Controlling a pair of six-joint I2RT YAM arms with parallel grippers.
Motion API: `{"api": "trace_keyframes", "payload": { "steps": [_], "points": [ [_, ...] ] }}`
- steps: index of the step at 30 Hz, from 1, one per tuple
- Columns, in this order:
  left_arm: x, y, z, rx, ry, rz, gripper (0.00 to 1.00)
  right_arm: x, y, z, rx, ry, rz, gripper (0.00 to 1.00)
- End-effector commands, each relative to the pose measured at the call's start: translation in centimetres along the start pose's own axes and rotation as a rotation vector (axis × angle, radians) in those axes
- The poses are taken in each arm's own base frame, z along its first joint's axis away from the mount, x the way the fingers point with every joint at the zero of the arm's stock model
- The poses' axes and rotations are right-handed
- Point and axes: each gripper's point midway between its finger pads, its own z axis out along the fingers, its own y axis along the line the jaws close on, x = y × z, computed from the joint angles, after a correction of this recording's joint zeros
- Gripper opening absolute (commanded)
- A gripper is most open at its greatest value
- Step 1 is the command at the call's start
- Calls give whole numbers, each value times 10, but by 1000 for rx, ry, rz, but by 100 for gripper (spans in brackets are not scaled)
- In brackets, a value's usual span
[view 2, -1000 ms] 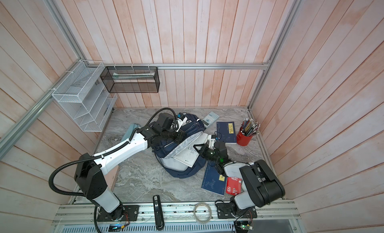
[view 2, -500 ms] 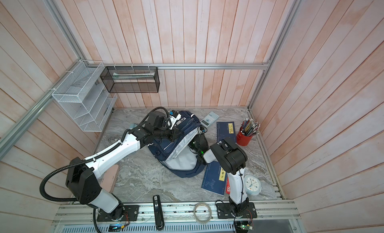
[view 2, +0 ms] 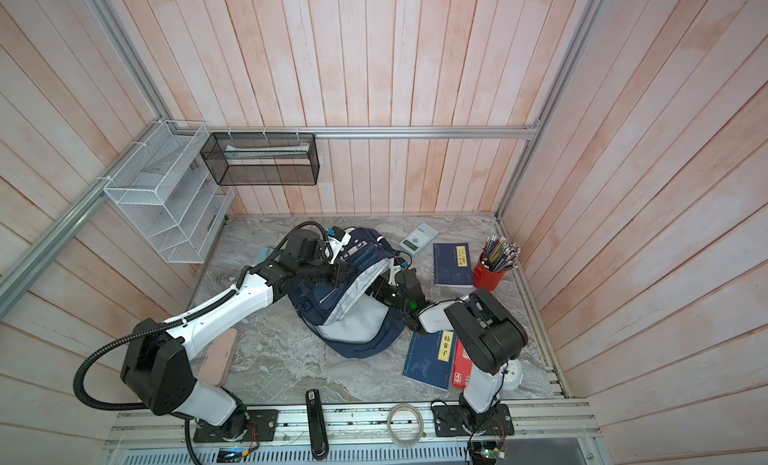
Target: Pack the student bag
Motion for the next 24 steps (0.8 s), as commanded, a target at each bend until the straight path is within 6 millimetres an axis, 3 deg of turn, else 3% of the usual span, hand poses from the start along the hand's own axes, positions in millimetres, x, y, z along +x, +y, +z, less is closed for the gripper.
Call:
{"api": "trace_keyframes", "payload": {
  "steps": [1, 3, 9, 11, 12, 13, 14, 16, 18, 21, 22, 24],
  "points": [
    [-1, 5, -4, -23, -44, 8, 0, 26, -20, -27, 119, 94, -147, 76],
    [12, 7, 1, -26, -24, -10, 0, 33, -25, -43, 160, 112, -169, 76],
    [39, 5, 15, -109, 37, -42, 19, 37, -50, -94, 359, 106, -237, 76],
    [42, 0, 16, -136, 38, -32, 22, 30, -58, -114, 441, 62, -233, 79],
    [42, -1, 16, -144, 33, -39, 26, 26, -61, -121, 465, 37, -223, 88],
    [43, -2, 15, -146, 25, -51, 36, 25, -67, -130, 498, 22, -211, 98],
    [45, -3, 14, -147, 21, -69, 48, 22, -77, -140, 546, 4, -197, 98],
    [45, -9, 11, -177, 9, -85, 60, 20, -88, -154, 589, 15, -178, 98],
    [44, -24, 9, -206, 2, -77, 75, 20, -88, -166, 608, 34, -156, 98],
    [42, -73, 16, -57, -11, -107, 99, 24, -87, -180, 604, 6, -99, 98],
    [46, -96, 22, 48, 1, -117, 100, 27, -88, -184, 595, 9, -75, 98],
    [55, -118, 35, 90, 28, -141, 100, 31, -92, -193, 596, 20, -20, 98]
  ]
}}
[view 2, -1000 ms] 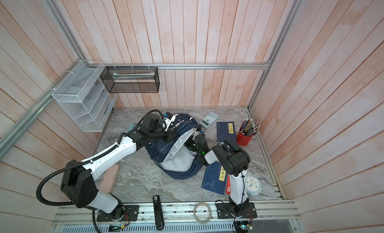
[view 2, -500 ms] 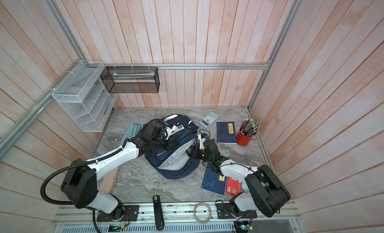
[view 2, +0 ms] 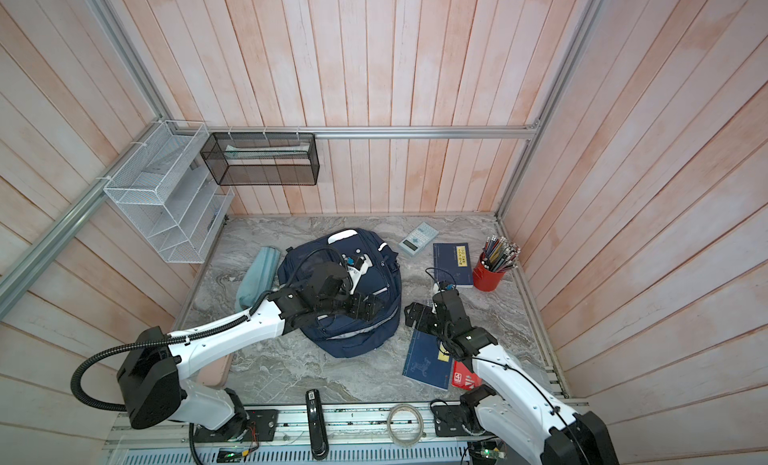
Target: Pack the student bag
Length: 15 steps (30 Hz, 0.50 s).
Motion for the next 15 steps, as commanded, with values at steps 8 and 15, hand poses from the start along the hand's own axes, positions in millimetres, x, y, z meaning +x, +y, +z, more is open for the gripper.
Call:
{"api": "trace_keyframes", "payload": {
  "steps": [8, 15],
  "points": [
    [41, -66, 59, 194, 83, -125, 84, 40, -64, -11, 154, 111, 225, 95],
    [70, -51, 87, 147, 118, -183, 79, 30, -83, -14, 249, 68, 261, 96]
  ]
}}
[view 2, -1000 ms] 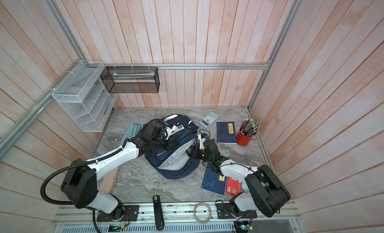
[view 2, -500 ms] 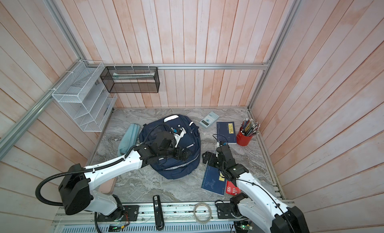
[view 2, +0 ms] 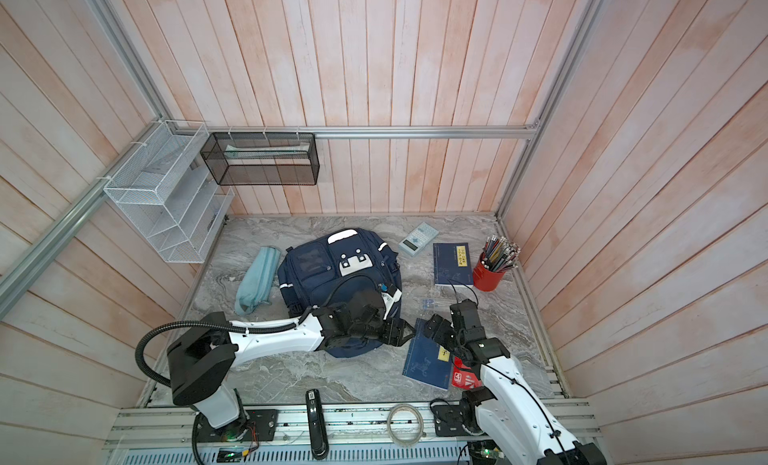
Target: Pack the student bag
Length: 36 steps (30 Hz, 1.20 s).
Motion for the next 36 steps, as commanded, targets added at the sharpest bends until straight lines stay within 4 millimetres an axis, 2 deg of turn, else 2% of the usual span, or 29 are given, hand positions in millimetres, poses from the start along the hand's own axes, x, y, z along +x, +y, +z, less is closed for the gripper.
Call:
{"api": "trace_keyframes", "payload": {
  "steps": [1, 3, 6, 10, 12, 15, 18, 22, 26, 28, 31, 36],
  "points": [
    [4, 1, 12, 16, -19, -45, 77, 0, -12, 0, 50, -2, 41, 95],
    [8, 6, 18, 18, -15, -62, 73, 3, -15, 3, 64, 20, 33, 95],
    [17, 11, 29, 4, 4, -69, 69, -4, -25, -4, 173, 0, 7, 97],
    [27, 13, 42, -15, 29, -68, 68, 5, -27, -1, 190, 31, 5, 98],
    [28, 15, 44, -24, 28, -70, 68, 6, -24, 0, 177, 38, 0, 98],
    [29, 17, 46, -25, 32, -68, 68, 7, -12, 4, 95, 36, 0, 91],
    [36, 20, 55, 31, 77, -108, 67, 17, -9, 13, 36, 63, 39, 87],
    [41, 38, 61, 37, 90, -171, 66, 29, -8, 21, -10, 106, 35, 84],
    [42, 53, 63, -52, 86, -162, 66, 37, -14, 24, 23, 168, 3, 83],
    [42, 54, 67, -53, 89, -161, 66, 41, -13, 27, 12, 188, -6, 75],
    [45, 54, 72, -43, 105, -167, 67, 44, -12, 30, -3, 203, -18, 52],
    [42, 52, 71, -43, 95, -161, 66, 36, -5, 24, -35, 166, -27, 22]
  ]
}}
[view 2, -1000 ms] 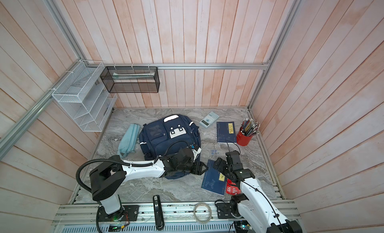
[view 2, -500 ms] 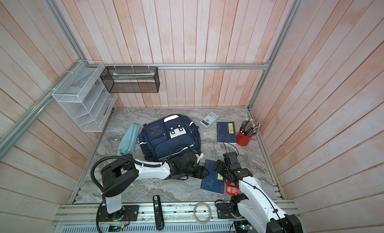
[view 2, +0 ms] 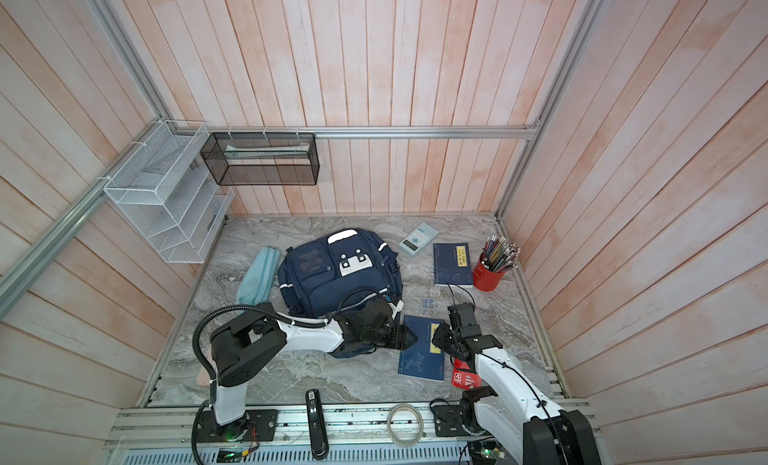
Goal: Pack the student bag
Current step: 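Grasp the navy book's edge with the right gripper and lift it upright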
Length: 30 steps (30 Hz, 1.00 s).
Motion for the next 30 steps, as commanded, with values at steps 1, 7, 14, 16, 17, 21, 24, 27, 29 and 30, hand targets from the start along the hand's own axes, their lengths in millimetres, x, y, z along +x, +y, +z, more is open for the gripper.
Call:
{"api": "trace_keyframes", "payload": {
  "steps": [1, 7, 14, 16, 17, 21, 24, 27, 29, 30],
  "points": [
    [10, 10, 12, -28, 29, -2, 66, 20, 19, -4, -115, 84, -13, 10],
    [3, -6, 2, 57, -21, 30, 66, -8, 41, -33, -205, -52, -27, 0],
    [-34, -74, -75, 236, -231, 204, 72, -44, 76, -99, -378, -258, -68, 0],
    [-43, -85, -98, 241, -281, 237, 73, -53, 94, -124, -459, -309, -105, 0],
    [-48, -87, -111, 236, -309, 243, 74, -57, 102, -137, -501, -334, -121, 0],
    [-62, -72, -152, 246, -402, 263, 75, -63, 136, -180, -683, -389, -185, 0],
    [-70, -58, -175, 232, -466, 289, 77, -60, 159, -205, -826, -390, -231, 0],
    [-67, -57, -180, 228, -480, 326, 83, -53, 173, -223, -950, -380, -259, 0],
    [-66, -55, -178, 233, -482, 319, 87, -47, 178, -221, -1018, -341, -246, 0],
    [-66, -54, -176, 239, -482, 314, 87, -40, 179, -216, -1057, -297, -230, 0]
  ]
}}
